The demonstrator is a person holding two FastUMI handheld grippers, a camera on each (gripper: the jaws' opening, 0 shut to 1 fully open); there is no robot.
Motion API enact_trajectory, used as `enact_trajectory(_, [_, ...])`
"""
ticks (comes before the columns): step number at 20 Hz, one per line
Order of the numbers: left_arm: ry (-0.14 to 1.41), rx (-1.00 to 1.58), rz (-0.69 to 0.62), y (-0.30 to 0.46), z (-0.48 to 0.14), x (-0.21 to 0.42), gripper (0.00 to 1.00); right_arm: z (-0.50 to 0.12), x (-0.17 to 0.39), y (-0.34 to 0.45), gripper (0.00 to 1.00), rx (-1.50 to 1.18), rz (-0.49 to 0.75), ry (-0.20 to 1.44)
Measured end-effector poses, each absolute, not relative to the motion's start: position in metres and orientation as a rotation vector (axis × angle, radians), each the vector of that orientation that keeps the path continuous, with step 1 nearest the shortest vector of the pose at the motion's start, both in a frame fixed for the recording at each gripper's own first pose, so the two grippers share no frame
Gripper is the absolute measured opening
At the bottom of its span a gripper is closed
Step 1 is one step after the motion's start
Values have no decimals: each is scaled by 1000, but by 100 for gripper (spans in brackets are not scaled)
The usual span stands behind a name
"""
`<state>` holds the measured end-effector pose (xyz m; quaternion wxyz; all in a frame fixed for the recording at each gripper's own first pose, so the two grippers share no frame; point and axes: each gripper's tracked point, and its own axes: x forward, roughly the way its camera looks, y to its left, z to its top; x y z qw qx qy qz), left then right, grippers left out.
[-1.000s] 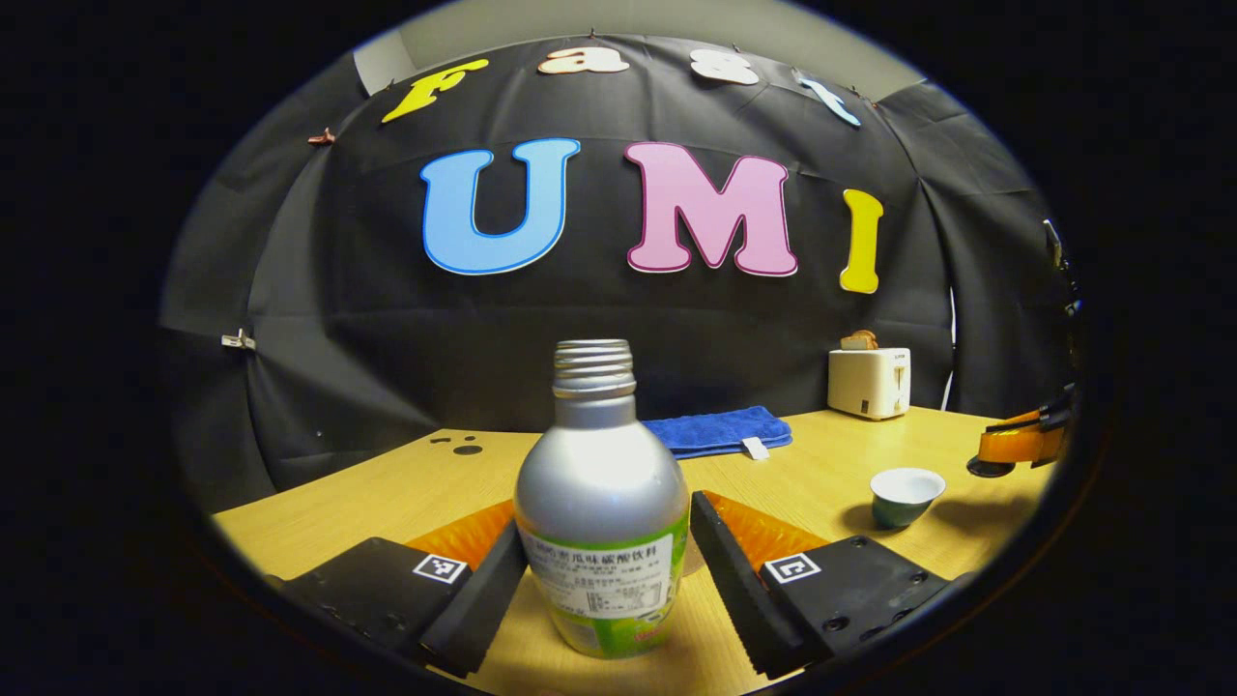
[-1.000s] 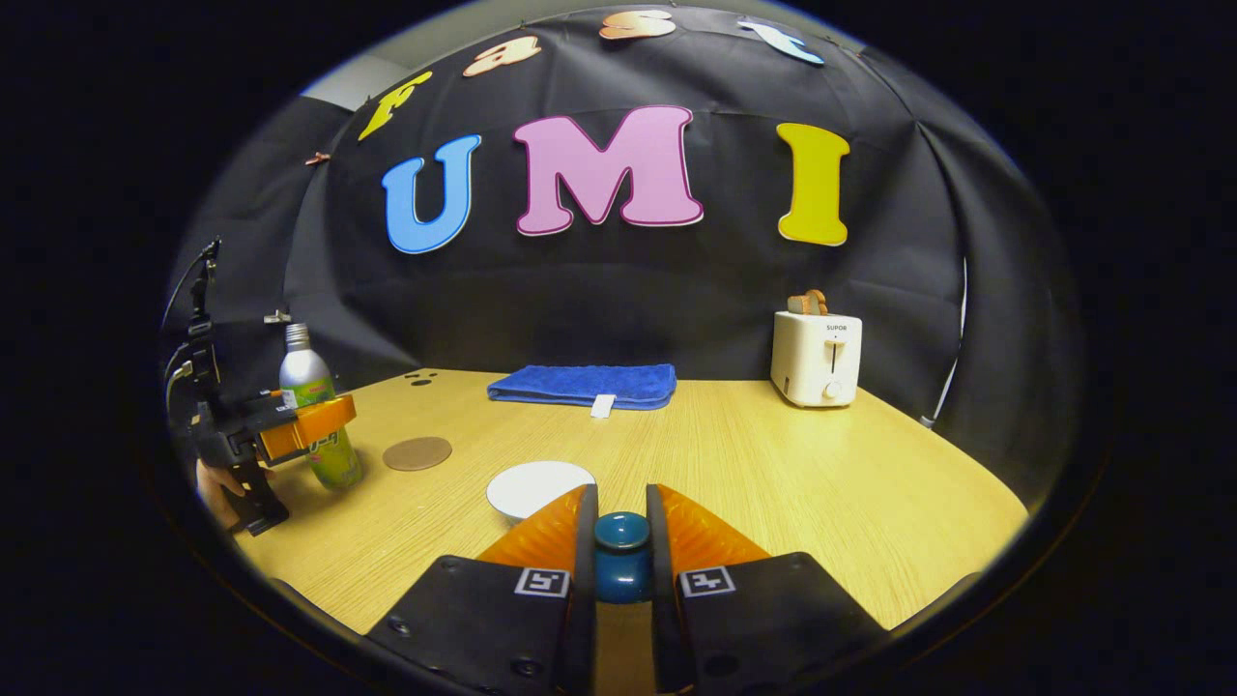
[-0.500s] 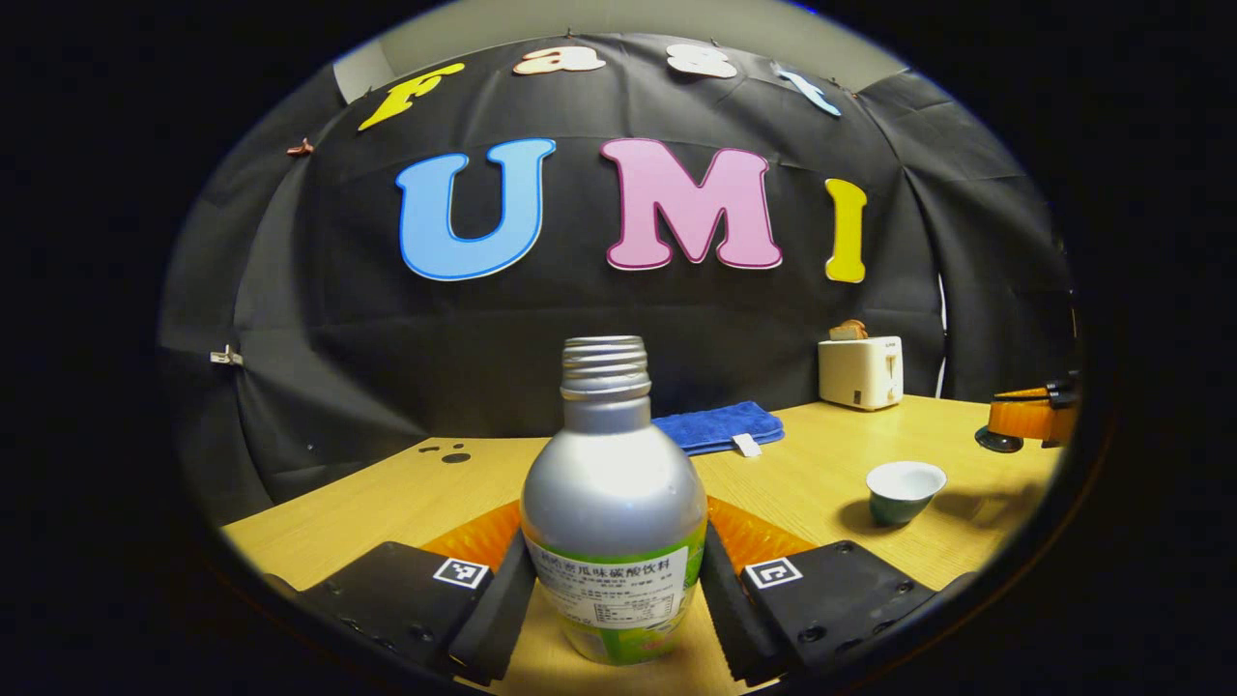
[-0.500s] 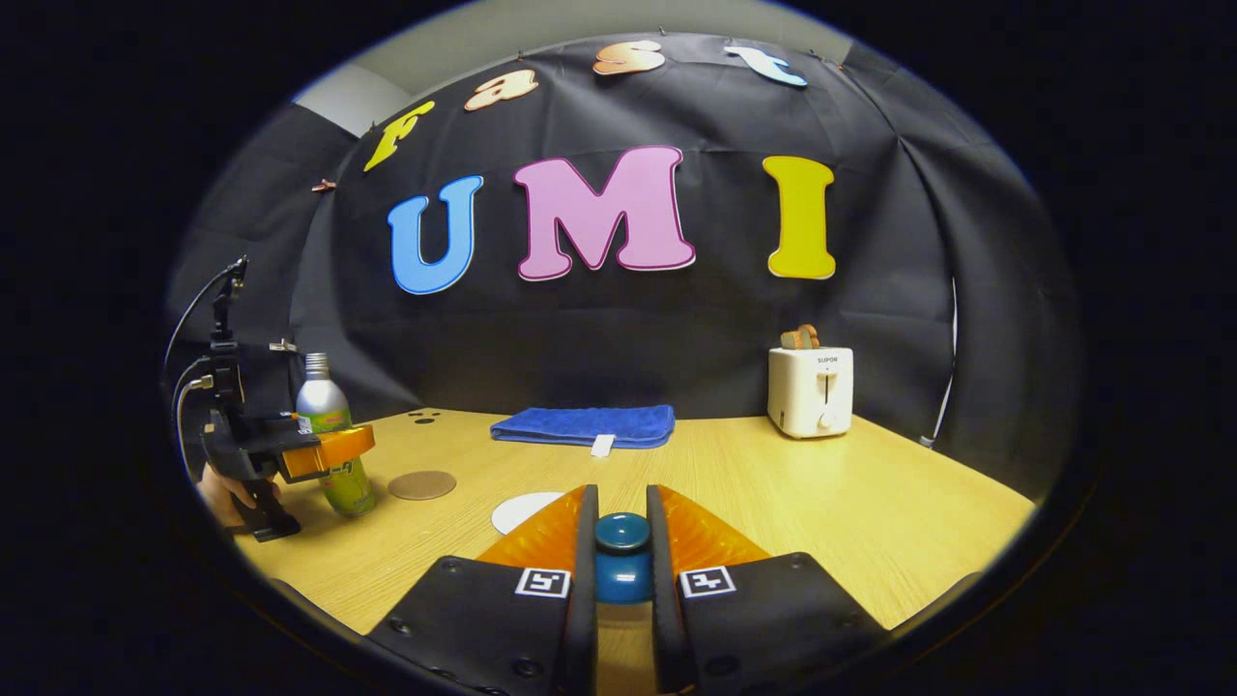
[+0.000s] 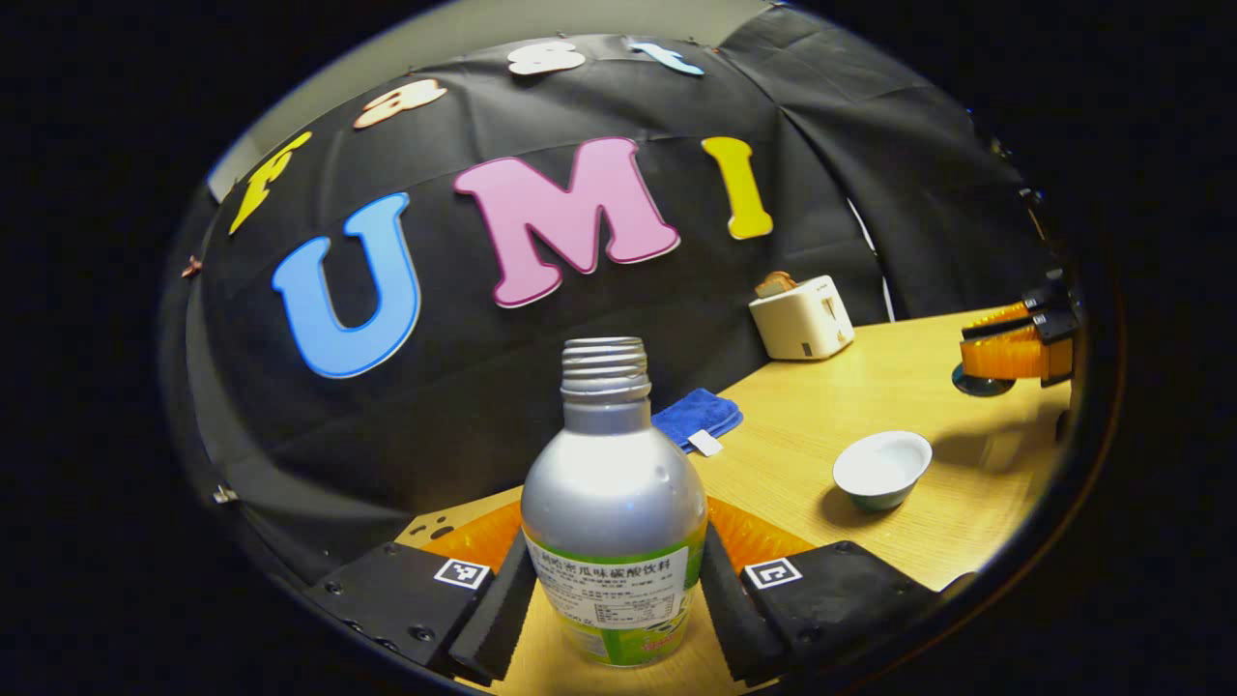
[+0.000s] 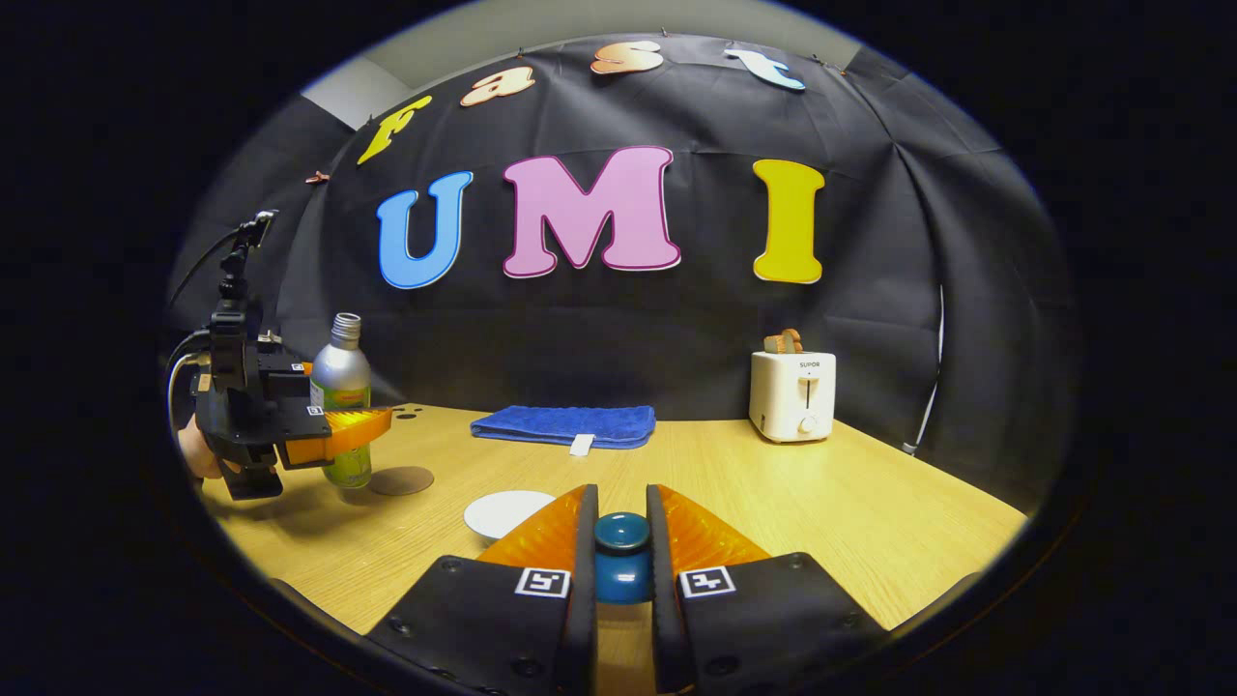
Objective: Open the teacup lid with one hand, grasp the water bottle and pour water into the teacup with the other hand; after pouring, place the water bottle on the coaster and then close the teacup lid.
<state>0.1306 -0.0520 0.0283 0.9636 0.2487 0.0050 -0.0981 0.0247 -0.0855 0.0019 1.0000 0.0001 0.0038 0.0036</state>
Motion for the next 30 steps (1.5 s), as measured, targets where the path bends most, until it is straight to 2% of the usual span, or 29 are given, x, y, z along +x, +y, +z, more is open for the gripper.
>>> enact_trajectory(13, [27, 1166, -403, -108, -3, 165, 81, 3, 17, -112, 26, 0, 3, 7])
enact_trajectory(21, [79, 1423, -546, -131, -35, 163, 81, 3, 17, -113, 27, 0, 5, 8])
enact_trajectory(30, [89, 1664, -592, -129, -40, 160, 81, 3, 17, -115, 27, 0, -1, 8])
